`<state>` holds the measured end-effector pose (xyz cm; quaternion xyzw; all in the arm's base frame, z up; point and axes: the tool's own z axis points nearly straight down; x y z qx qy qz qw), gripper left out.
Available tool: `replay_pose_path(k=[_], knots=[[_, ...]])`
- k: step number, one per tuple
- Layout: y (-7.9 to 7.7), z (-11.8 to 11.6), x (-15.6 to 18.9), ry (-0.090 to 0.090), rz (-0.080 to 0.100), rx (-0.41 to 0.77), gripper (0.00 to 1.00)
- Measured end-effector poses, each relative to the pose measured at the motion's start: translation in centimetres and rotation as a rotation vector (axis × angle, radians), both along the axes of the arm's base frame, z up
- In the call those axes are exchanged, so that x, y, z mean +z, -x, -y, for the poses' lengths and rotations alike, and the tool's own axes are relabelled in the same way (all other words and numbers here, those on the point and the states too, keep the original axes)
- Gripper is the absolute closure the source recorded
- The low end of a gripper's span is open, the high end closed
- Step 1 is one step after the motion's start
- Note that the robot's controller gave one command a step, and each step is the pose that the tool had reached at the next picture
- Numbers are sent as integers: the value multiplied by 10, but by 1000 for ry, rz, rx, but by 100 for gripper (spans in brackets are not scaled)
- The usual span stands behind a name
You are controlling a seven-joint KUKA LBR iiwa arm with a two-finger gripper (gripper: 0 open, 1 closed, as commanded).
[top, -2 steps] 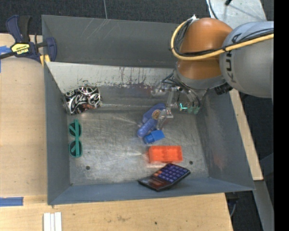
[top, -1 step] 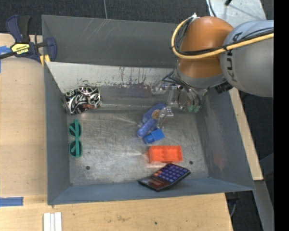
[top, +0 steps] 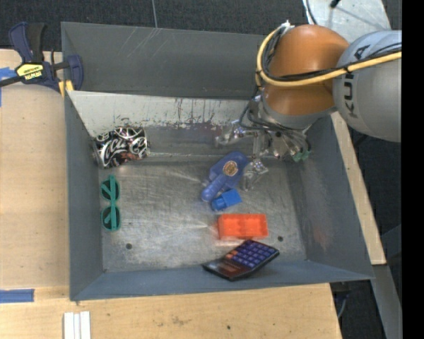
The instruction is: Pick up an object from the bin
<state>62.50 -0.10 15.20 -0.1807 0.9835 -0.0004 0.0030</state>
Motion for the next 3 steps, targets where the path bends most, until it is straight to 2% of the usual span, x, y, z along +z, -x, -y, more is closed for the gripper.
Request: replay_pose_path(k=[1,2,3], knots=[[4,2,-49,0,-2,143,0],[1,4,-16,1,-2,321,0],[-2,2,-61,4,2,476,0]])
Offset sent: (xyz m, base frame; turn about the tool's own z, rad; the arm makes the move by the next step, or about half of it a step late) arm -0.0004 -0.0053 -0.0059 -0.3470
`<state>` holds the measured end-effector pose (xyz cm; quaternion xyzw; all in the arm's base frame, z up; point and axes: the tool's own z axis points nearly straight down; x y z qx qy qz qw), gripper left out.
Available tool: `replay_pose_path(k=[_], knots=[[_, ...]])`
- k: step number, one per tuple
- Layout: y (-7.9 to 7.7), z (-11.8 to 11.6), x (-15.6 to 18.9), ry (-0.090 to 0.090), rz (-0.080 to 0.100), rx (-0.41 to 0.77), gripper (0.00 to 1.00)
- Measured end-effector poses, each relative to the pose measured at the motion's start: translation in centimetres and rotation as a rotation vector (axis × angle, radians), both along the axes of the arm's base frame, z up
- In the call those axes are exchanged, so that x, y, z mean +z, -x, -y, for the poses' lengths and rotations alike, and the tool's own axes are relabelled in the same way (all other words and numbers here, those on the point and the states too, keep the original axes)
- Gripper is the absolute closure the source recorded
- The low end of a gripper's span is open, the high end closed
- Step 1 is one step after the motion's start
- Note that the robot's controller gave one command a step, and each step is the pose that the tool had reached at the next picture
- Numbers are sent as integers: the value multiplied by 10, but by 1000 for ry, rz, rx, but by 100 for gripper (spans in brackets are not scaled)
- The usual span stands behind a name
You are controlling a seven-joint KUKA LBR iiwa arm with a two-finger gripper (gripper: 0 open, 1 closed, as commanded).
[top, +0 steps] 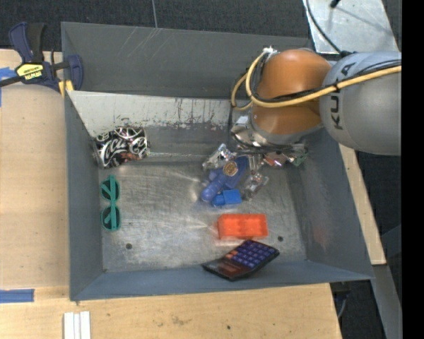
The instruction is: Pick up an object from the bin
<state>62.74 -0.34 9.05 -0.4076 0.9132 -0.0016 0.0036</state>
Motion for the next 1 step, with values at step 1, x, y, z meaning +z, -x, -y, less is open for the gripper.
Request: replay_pose_path(k=[1], knots=[[-5,-3,-15,-1,8,248,100]])
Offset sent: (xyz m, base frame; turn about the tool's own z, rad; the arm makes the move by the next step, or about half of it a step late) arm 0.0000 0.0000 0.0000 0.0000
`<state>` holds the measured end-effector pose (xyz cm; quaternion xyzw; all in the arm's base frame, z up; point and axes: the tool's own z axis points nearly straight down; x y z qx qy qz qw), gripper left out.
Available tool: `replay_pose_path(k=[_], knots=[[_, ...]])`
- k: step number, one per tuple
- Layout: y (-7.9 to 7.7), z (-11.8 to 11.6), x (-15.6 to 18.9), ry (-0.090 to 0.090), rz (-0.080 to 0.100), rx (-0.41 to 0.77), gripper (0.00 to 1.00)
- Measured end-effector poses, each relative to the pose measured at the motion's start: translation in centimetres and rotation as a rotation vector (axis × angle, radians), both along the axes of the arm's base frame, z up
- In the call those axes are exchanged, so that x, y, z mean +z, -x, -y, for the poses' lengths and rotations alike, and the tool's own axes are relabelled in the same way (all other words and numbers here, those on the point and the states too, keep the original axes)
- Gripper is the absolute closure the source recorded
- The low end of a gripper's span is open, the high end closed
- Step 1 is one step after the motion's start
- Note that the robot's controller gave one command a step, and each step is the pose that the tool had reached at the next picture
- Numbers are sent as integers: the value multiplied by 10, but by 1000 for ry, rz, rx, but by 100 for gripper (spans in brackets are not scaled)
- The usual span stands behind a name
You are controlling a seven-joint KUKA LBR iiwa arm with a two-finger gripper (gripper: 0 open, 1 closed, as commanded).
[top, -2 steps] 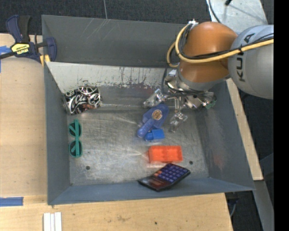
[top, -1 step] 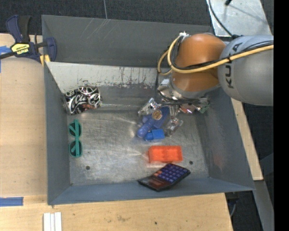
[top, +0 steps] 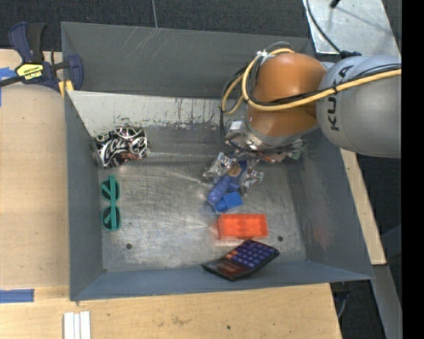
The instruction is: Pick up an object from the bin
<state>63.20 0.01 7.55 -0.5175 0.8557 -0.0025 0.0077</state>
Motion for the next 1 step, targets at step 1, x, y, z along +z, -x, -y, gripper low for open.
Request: replay_pose_path(k=[1], knots=[[0,0,0,0,-1,-2,100]])
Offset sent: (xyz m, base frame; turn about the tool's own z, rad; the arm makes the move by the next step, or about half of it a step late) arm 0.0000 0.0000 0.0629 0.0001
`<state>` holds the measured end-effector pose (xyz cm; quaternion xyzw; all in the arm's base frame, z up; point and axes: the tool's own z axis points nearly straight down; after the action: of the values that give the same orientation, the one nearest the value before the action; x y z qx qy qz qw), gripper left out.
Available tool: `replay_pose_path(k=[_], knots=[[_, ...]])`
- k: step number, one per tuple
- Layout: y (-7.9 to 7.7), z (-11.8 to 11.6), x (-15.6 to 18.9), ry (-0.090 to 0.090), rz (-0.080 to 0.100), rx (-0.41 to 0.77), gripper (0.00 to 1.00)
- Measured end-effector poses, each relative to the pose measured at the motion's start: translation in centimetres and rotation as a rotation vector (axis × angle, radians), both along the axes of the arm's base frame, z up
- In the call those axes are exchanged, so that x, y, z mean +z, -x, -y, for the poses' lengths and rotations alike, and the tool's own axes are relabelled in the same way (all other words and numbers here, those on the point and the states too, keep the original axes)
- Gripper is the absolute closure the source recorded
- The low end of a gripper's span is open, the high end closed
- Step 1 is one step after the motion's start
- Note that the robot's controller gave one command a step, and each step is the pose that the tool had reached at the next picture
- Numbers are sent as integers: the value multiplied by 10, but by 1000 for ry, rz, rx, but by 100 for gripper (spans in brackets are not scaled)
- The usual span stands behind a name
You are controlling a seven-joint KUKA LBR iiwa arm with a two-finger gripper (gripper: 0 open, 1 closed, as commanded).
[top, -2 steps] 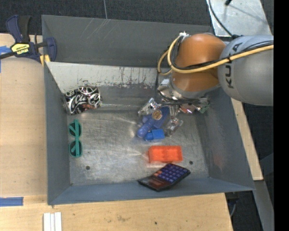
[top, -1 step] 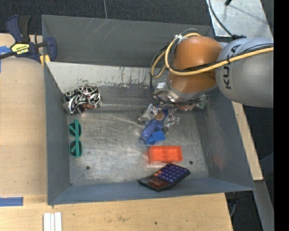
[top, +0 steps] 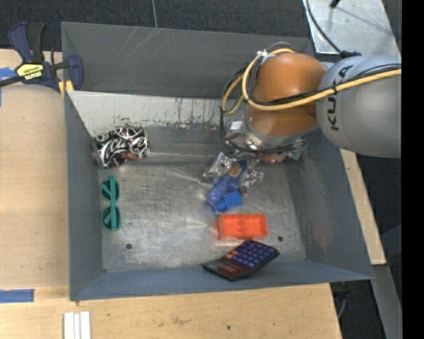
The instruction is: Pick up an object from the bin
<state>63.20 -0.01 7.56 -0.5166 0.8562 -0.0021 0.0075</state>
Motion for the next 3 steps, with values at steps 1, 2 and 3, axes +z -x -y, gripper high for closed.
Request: replay_pose_path(k=[1,2,3], knots=[[-2,0,66,3,-7,-2,100],[-1,0,81,2,-10,-5,100],[-3,0,83,1,-9,-7,100]])
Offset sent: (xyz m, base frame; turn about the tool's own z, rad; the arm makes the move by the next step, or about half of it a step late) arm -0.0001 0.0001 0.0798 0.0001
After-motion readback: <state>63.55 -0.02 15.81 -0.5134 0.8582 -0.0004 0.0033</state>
